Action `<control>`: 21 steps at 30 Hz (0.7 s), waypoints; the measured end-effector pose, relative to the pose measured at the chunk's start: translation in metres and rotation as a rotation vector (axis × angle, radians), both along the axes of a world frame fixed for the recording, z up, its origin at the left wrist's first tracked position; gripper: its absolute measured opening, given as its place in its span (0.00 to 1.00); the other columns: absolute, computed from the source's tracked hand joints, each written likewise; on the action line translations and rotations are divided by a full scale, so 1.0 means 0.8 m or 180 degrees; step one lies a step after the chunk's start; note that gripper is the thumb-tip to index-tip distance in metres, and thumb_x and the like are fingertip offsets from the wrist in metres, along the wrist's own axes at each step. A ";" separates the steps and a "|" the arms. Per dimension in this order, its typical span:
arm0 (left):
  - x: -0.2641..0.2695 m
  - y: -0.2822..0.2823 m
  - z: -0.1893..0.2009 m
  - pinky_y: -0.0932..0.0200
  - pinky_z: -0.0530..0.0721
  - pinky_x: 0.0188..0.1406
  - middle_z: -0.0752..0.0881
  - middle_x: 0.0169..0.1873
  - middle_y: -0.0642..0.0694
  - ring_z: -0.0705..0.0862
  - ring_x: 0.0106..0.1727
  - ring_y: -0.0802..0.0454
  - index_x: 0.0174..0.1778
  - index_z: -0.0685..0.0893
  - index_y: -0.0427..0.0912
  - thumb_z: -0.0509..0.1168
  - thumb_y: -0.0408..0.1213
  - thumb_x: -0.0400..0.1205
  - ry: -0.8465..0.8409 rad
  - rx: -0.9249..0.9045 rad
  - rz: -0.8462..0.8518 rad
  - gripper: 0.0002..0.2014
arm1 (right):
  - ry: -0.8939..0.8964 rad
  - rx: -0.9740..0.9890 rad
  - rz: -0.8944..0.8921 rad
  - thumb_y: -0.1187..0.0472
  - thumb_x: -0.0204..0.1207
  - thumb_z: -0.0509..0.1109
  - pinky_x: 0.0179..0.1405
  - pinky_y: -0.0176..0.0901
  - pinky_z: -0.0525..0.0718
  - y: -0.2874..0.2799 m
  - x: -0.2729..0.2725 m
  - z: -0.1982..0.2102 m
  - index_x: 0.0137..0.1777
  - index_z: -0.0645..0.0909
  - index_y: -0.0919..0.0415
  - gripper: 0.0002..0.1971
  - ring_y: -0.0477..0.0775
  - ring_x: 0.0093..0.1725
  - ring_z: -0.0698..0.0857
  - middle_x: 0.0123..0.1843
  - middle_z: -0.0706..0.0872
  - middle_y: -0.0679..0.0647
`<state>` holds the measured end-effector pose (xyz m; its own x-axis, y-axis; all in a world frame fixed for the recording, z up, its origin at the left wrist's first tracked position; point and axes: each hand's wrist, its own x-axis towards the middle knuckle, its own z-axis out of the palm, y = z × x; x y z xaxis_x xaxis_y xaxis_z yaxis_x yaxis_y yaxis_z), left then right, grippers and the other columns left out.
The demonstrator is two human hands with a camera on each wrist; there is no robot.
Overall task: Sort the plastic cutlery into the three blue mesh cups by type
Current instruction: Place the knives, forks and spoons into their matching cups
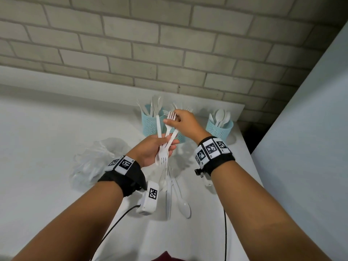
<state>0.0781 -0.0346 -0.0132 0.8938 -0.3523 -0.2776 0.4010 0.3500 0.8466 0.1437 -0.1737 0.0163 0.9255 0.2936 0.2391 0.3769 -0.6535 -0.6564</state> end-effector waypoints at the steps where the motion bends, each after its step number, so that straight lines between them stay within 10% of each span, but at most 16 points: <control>1: 0.000 -0.001 -0.001 0.66 0.86 0.30 0.87 0.37 0.43 0.86 0.30 0.58 0.50 0.83 0.31 0.57 0.34 0.86 0.0001 0.0008 -0.0016 0.11 | -0.0019 0.0039 -0.0004 0.51 0.75 0.72 0.24 0.31 0.64 -0.003 0.001 -0.001 0.30 0.70 0.56 0.18 0.44 0.25 0.67 0.26 0.69 0.47; 11: 0.002 0.006 -0.013 0.67 0.82 0.28 0.89 0.34 0.49 0.85 0.29 0.60 0.53 0.83 0.39 0.61 0.32 0.83 -0.0149 0.0410 0.0090 0.07 | 0.0282 0.0767 -0.0473 0.54 0.74 0.74 0.27 0.36 0.64 -0.033 -0.002 -0.023 0.43 0.75 0.57 0.10 0.44 0.26 0.65 0.27 0.68 0.46; 16: 0.006 0.001 -0.021 0.68 0.84 0.32 0.90 0.34 0.48 0.86 0.31 0.60 0.52 0.85 0.38 0.68 0.35 0.80 -0.0399 0.0841 0.0498 0.08 | 0.1031 -0.0478 0.0007 0.46 0.75 0.70 0.31 0.36 0.70 -0.045 -0.017 -0.002 0.28 0.72 0.55 0.19 0.45 0.25 0.73 0.25 0.75 0.49; 21: 0.011 -0.016 -0.012 0.69 0.85 0.32 0.87 0.39 0.44 0.88 0.31 0.60 0.43 0.85 0.37 0.70 0.33 0.78 -0.0750 0.0984 0.0622 0.03 | 0.1882 -0.1110 0.0649 0.52 0.80 0.66 0.42 0.34 0.78 -0.049 -0.027 0.019 0.43 0.84 0.47 0.07 0.39 0.35 0.86 0.36 0.87 0.43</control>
<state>0.0866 -0.0474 -0.0231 0.9870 -0.1027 -0.1239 0.1355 0.1158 0.9840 0.1223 -0.2133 0.0314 0.7897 0.4424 -0.4250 0.1596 -0.8170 -0.5541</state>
